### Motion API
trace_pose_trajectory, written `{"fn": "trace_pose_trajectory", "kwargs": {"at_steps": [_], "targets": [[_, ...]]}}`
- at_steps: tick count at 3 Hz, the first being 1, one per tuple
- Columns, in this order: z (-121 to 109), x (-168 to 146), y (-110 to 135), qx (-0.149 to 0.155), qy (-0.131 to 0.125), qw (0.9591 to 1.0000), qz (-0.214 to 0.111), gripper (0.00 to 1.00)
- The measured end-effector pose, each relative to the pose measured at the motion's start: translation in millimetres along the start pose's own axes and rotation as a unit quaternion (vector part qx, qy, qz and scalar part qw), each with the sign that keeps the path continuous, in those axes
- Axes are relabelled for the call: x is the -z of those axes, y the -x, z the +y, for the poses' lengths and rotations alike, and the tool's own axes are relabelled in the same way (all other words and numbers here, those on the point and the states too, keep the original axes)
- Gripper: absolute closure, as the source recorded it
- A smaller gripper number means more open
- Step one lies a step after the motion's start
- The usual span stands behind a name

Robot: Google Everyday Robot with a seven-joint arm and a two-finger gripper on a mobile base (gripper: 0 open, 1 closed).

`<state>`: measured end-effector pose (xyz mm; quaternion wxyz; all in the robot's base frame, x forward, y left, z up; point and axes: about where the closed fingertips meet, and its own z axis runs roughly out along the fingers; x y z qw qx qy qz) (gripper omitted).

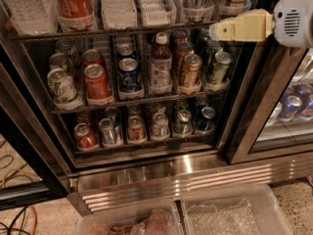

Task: Pick blue plastic bottle from top shelf of fridge

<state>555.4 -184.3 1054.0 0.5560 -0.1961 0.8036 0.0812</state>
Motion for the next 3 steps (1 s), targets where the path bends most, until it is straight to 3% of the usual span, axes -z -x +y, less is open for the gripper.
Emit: {"fn": "trace_pose_trajectory", "kwargs": {"at_steps": [1,3], "targets": [[2,-1,5,-0.001,-0.006,0.9999,-0.015,0.00],[3,-14,15,-0.010,-0.035,0.9958,-0.084,0.00]]}}
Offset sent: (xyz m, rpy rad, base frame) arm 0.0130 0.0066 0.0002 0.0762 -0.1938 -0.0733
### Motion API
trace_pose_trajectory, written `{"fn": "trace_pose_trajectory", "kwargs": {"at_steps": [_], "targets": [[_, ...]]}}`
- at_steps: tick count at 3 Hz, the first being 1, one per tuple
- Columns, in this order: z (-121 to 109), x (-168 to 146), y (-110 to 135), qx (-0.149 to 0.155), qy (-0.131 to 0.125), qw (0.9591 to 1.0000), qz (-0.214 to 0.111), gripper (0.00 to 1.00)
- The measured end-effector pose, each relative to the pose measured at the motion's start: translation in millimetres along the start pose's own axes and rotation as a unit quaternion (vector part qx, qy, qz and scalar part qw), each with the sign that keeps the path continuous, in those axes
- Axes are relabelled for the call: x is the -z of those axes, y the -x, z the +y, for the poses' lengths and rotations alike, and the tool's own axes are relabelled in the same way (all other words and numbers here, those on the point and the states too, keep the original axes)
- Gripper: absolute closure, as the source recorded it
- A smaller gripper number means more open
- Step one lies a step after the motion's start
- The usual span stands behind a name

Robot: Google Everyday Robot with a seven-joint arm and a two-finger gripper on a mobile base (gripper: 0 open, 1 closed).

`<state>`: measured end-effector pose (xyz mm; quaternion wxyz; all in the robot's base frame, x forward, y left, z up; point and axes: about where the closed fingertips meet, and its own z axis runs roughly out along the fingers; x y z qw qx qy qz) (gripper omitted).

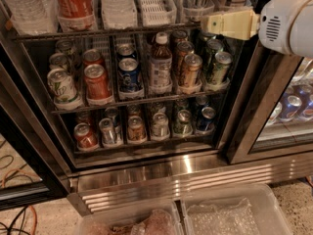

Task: Pick blue plastic bottle from top shelf of fridge

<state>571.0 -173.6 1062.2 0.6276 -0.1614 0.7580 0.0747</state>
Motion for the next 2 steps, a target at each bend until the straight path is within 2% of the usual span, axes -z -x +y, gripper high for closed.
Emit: {"fn": "trace_pose_trajectory", "kwargs": {"at_steps": [1,2], "targets": [[5.9,-17.0,9.3,0.001,-0.012,0.9989,-0.044,0.00],[6.3,-17.2,10.1,0.001,-0.012,0.9989,-0.046,0.00]]}}
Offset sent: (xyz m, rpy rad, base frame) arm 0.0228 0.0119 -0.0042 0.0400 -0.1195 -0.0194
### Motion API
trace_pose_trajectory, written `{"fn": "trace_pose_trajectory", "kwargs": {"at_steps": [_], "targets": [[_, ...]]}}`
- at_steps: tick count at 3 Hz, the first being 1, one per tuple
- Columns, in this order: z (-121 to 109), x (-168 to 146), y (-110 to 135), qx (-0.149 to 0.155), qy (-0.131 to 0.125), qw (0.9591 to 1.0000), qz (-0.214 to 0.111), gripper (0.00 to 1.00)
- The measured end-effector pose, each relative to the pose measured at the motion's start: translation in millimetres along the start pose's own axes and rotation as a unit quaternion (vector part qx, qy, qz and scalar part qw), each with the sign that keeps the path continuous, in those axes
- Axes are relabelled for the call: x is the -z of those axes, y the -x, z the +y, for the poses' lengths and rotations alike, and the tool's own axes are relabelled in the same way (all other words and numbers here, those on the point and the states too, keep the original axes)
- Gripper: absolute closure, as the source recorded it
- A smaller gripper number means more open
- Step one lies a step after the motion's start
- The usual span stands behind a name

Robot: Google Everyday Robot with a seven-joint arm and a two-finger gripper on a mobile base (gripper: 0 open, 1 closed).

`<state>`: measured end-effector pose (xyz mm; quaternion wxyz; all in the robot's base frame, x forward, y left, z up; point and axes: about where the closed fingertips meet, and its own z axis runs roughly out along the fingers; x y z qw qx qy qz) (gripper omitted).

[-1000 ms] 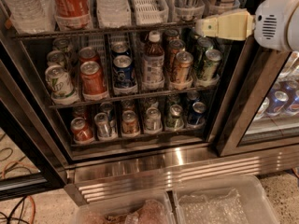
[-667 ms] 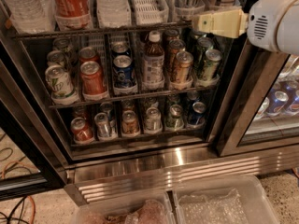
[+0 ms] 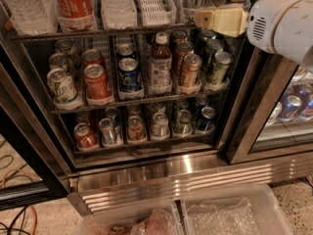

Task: Pick blue plastic bottle from top shelf of fridge

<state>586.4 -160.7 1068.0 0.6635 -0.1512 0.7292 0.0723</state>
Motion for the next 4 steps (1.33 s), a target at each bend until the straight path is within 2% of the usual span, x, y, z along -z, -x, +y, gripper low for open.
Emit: {"fn": "trace_pose_trajectory", "kwargs": {"at_steps": [2,4], "targets": [[4,-7,-1,-0.018,0.009,0.9998,-0.002,0.00],[-5,-21,-10,-0.025,0.006,0.9997,-0.005,0.00]]}}
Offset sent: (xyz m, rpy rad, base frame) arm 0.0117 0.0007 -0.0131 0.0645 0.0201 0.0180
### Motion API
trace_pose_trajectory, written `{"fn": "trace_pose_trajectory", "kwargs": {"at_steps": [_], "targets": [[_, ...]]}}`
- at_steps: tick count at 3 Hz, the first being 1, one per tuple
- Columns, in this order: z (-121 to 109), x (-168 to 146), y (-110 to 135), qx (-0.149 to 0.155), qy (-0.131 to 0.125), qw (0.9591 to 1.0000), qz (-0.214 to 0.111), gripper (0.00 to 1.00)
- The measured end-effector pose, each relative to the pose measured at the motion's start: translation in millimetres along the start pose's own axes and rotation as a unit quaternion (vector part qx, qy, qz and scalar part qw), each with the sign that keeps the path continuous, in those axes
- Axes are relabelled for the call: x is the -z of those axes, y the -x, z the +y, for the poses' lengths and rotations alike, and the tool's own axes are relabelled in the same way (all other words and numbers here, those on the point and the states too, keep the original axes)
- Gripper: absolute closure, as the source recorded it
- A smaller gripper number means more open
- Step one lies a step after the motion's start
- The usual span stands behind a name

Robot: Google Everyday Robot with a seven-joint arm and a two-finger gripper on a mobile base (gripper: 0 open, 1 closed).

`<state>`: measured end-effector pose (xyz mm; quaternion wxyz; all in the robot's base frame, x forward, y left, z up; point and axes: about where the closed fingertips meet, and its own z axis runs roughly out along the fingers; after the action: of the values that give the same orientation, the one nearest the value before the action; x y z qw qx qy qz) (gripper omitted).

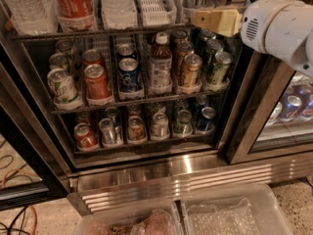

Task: Pick blue plastic bottle from top shelf of fridge

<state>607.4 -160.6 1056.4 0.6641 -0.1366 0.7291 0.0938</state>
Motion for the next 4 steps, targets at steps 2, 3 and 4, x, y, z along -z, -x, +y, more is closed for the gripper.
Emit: {"fn": "trace_pose_trajectory", "kwargs": {"at_steps": [2,3,4], "targets": [[-12.9,-8.1,-2.0,0.002,-0.008,1.0000,-0.005,0.15],[-14.0,-6.4,-0.7,0.004,-0.010,0.9999,-0.008,0.26],[-20.7,-11.4,0.8,0.006,-0.018,0.9997,-0.014,0.27]]}}
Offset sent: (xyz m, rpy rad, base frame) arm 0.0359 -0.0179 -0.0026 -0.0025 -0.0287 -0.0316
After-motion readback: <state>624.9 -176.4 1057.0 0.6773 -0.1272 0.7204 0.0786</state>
